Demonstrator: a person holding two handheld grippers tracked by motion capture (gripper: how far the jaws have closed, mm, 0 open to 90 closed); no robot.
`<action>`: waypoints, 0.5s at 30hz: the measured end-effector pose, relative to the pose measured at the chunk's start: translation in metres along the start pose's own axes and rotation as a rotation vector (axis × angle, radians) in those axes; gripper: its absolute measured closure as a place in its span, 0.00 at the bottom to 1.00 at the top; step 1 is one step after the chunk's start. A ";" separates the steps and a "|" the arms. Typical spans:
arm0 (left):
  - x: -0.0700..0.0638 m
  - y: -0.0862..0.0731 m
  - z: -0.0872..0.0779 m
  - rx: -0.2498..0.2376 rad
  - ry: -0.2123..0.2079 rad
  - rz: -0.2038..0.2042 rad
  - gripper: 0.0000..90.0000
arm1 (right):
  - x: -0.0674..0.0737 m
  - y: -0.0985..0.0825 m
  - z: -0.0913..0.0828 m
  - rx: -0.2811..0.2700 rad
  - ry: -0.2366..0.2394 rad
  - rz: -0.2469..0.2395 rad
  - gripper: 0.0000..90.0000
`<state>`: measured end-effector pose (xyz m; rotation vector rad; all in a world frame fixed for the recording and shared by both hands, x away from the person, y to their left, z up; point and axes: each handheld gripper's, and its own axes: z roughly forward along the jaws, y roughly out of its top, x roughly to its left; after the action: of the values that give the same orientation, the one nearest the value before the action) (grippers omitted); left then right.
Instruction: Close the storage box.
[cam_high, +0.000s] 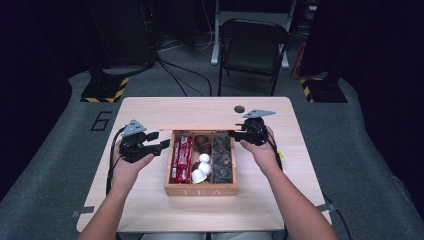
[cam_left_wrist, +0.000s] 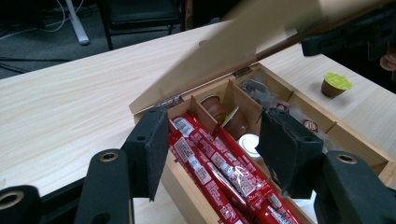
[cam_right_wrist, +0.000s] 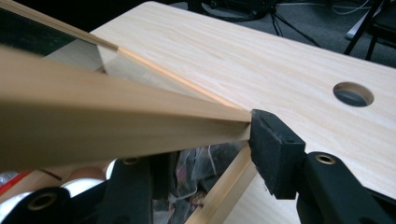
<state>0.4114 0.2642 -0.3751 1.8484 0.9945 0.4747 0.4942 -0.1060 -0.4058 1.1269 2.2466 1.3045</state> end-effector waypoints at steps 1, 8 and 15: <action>-0.001 0.000 0.000 -0.006 0.000 0.000 0.48 | 0.001 -0.002 0.000 0.005 0.003 0.003 0.59; -0.005 0.002 -0.002 -0.026 -0.005 0.014 0.54 | 0.003 -0.010 -0.002 0.003 0.002 0.007 0.58; -0.008 0.003 -0.003 -0.036 -0.009 0.033 0.59 | 0.004 -0.014 -0.002 -0.008 0.003 0.016 0.59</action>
<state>0.4062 0.2590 -0.3705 1.8359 0.9446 0.5008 0.4839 -0.1080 -0.4165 1.1435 2.2363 1.3215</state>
